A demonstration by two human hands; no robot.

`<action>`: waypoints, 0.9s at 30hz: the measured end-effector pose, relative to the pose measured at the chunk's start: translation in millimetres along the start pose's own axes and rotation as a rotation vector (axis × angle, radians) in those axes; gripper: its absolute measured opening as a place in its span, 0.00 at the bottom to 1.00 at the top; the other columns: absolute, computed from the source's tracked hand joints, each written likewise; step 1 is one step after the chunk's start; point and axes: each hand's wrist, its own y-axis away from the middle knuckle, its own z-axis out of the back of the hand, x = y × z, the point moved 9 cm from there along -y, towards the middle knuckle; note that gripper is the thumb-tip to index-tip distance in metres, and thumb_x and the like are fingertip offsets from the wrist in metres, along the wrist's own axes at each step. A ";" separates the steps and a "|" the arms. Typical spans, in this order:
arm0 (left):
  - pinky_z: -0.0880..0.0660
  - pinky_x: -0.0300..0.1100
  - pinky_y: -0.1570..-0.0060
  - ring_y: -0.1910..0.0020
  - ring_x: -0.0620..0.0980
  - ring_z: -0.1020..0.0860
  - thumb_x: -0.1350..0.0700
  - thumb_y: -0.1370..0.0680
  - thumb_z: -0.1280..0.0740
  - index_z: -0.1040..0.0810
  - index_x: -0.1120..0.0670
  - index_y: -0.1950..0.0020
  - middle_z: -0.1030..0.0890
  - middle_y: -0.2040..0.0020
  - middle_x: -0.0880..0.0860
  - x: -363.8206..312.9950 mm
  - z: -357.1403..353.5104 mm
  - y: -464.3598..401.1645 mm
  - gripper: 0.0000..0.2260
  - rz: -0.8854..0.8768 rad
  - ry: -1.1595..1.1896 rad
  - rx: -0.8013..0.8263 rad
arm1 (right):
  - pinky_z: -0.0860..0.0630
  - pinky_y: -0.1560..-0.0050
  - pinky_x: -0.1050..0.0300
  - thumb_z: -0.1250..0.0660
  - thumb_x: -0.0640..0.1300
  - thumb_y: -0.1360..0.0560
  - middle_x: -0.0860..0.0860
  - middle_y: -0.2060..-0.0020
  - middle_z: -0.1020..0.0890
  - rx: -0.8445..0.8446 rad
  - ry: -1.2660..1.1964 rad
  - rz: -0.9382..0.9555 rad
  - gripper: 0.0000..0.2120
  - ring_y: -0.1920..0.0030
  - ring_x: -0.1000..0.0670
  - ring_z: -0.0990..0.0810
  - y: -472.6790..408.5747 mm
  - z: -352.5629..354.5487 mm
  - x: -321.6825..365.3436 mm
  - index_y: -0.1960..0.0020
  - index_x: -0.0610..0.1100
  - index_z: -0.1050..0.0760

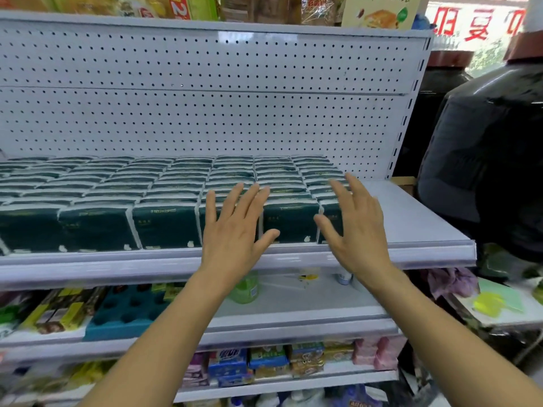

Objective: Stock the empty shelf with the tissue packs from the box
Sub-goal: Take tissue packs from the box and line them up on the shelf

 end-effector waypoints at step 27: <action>0.33 0.49 0.35 0.32 0.53 0.29 0.39 0.22 0.37 0.43 0.48 0.21 0.29 0.29 0.50 450.1 174.9 483.6 0.33 0.582 -0.135 0.547 | 0.26 0.45 0.47 0.37 0.55 0.22 0.48 0.34 0.27 0.640 -0.279 0.387 0.27 0.36 0.44 0.28 238.1 -244.9 574.0 0.26 0.48 0.38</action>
